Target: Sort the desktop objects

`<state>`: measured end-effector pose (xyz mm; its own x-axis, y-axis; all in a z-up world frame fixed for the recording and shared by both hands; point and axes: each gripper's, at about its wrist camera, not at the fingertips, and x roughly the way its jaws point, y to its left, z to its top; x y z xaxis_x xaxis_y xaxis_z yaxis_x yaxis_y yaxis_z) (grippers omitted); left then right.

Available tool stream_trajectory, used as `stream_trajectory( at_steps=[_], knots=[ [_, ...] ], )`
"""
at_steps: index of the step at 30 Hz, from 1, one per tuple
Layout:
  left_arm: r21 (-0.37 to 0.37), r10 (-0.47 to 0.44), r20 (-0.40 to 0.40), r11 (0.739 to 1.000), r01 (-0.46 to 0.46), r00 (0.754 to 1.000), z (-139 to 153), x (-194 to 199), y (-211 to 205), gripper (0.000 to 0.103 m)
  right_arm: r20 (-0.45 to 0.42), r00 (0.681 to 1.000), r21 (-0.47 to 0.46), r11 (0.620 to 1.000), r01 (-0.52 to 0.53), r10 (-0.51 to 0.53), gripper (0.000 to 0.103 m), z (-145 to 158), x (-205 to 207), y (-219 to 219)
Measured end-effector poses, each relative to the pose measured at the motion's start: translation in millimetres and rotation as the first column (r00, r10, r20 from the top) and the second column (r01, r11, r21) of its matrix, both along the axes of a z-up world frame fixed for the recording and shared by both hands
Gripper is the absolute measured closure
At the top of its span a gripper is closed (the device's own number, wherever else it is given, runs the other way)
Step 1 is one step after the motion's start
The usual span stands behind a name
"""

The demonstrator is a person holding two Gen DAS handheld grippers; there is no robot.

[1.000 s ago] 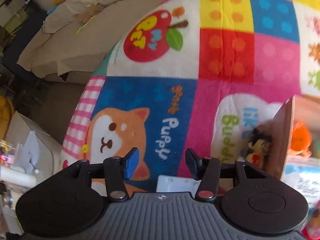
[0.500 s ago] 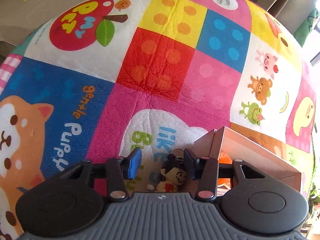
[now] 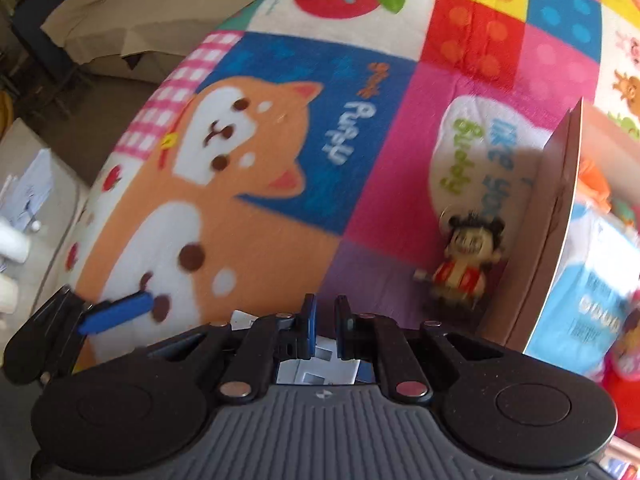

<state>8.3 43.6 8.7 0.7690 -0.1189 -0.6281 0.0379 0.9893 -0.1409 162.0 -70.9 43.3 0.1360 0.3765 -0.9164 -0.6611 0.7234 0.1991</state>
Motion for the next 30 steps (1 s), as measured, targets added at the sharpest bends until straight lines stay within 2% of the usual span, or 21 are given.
stream_trajectory(
  at_steps=[3,4,5,6,7,8,12,13,15,18,21,23,24,26,29,30],
  knots=[
    [0.013,-0.006,-0.008,1.0,0.006,1.0,5.2,-5.1,-3.0,0.0,0.038,0.999,0.032,0.999,0.006,-0.008,0.092,3.9,-29.2,-28.5],
    [0.015,-0.003,-0.001,1.0,0.003,1.0,8.6,-3.8,-3.5,0.0,0.079,0.997,0.043,0.999,0.014,-0.017,0.085,6.9,-38.7,-39.4],
    [0.016,-0.002,0.009,1.0,0.002,1.0,12.8,-0.9,-3.8,0.0,0.131,0.991,0.054,0.998,0.022,-0.029,0.07,11.0,-49.0,-50.2],
    [0.016,-0.001,0.019,1.0,0.001,1.0,17.2,3.4,-4.2,0.0,0.182,0.982,0.071,0.997,0.036,-0.048,0.059,14.5,-58.2,-61.7],
    [0.016,0.0,0.033,1.0,-0.001,0.999,22.7,9.5,-4.8,0.0,0.229,0.97,0.098,0.993,0.059,-0.08,0.036,17.5,-67.0,-75.6],
    [0.016,0.004,0.045,1.0,-0.004,0.999,26.4,15.9,-5.6,0.0,0.261,0.959,0.123,0.989,0.082,-0.111,0.022,20.1,-74.0,-88.2],
    [0.026,0.031,0.066,0.999,-0.033,0.997,40.3,69.7,-10.5,0.0,0.373,0.898,0.153,0.97,0.19,-0.234,0.01,18.5,-92.8,-131.1],
    [0.027,0.032,0.056,0.999,-0.034,0.998,41.7,87.5,-11.5,0.0,0.403,0.877,0.154,0.964,0.218,-0.263,0.003,13.8,-94.2,-141.2],
    [0.048,0.035,0.036,0.998,-0.036,0.999,42.7,125.8,-14.9,0.0,0.438,0.846,0.15,0.953,0.264,-0.303,0.0,5.1,-98.4,-156.1],
    [0.139,0.002,0.038,0.99,-0.007,0.999,40.4,176.6,-27.6,0.0,0.475,0.817,0.149,0.945,0.293,-0.328,0.0,-10.0,-104.7,-173.0],
    [0.255,0.005,0.016,0.967,-0.009,1.0,28.6,220.8,-38.8,0.0,0.481,0.804,0.175,0.937,0.303,-0.349,0.0,-23.1,-108.9,-181.2],
    [0.303,-0.008,-0.008,0.953,0.01,1.0,18.5,241.7,-42.3,0.0,0.461,0.803,0.201,0.926,0.319,-0.377,0.0,-29.4,-109.0,-185.4],
    [0.322,-0.028,-0.019,0.946,0.033,0.999,13.3,248.4,-43.9,0.0,0.445,0.806,0.213,0.921,0.327,-0.389,0.0,-30.7,-107.5,-187.8],
    [0.348,-0.087,-0.03,0.933,0.092,0.996,5.8,251.9,-47.6,0.0,0.431,0.794,0.261,0.901,0.345,-0.429,0.0,-29.0,-107.8,-196.1],
    [0.361,-0.205,-0.025,0.911,0.2,0.978,2.2,234.1,-52.6,0.0,0.363,0.796,0.289,0.871,0.398,-0.484,0.0,-33.1,-101.6,-205.1],
    [0.38,-0.25,-0.026,0.893,0.241,0.968,2.2,224.3,-54.8,0.0,0.355,0.794,0.297,0.865,0.405,-0.493,0.0,-33.5,-100.7,-206.6]
  ],
)
